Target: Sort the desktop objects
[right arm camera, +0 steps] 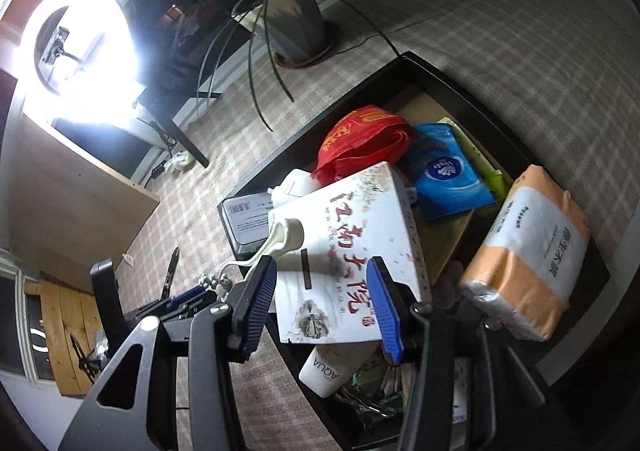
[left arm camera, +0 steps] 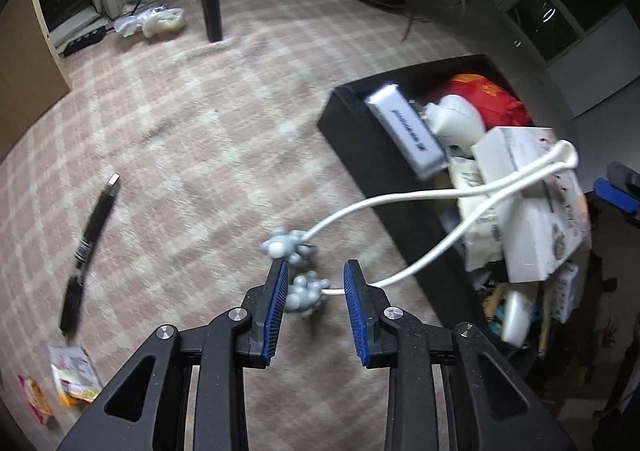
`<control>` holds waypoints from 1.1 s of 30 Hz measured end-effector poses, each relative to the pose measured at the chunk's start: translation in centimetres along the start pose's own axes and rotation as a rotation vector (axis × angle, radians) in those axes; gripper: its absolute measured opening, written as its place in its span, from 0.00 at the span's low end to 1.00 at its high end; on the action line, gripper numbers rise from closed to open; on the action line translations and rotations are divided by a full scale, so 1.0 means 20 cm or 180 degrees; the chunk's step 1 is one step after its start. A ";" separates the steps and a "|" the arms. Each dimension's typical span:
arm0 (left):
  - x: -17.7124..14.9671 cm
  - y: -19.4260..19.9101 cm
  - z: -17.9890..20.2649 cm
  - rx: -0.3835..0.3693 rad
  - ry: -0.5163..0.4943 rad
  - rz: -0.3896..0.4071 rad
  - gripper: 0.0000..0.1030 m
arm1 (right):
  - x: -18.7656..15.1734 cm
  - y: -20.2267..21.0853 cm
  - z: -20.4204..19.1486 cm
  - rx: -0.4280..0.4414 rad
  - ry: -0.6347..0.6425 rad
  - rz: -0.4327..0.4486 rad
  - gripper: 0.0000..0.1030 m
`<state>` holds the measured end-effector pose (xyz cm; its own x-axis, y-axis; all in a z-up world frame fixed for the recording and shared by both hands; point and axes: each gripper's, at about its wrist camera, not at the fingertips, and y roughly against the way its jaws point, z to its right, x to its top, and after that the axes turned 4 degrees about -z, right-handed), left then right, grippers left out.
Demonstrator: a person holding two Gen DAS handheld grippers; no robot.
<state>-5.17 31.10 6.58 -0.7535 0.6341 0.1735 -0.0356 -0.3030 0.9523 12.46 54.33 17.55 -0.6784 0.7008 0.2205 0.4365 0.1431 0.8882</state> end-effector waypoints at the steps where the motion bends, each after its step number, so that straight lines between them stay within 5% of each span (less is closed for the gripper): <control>1: 0.01 0.00 -0.01 0.0031 -0.0019 0.0008 0.27 | 0.00 0.00 -0.01 0.0010 0.0005 -0.0001 0.45; 10: 0.16 -0.04 0.01 0.0026 -0.0265 -0.0055 0.34 | -0.08 -0.11 -0.18 0.0329 0.0153 -0.0255 0.45; 21: 0.23 -0.09 0.07 0.0078 -0.0544 -0.0085 0.40 | -0.15 -0.47 -0.32 0.0562 0.0009 -0.0749 0.39; 33: 0.13 -0.11 -0.14 -0.0035 -0.0004 -0.0206 0.42 | -0.07 -0.62 -0.37 0.0388 -0.0040 -0.0747 0.35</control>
<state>-8.89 31.39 4.17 -0.7486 0.6535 0.1121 -0.0913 -0.2691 0.9588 3.75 46.41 9.25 -0.7624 0.6470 0.0084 0.3366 0.3855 0.8591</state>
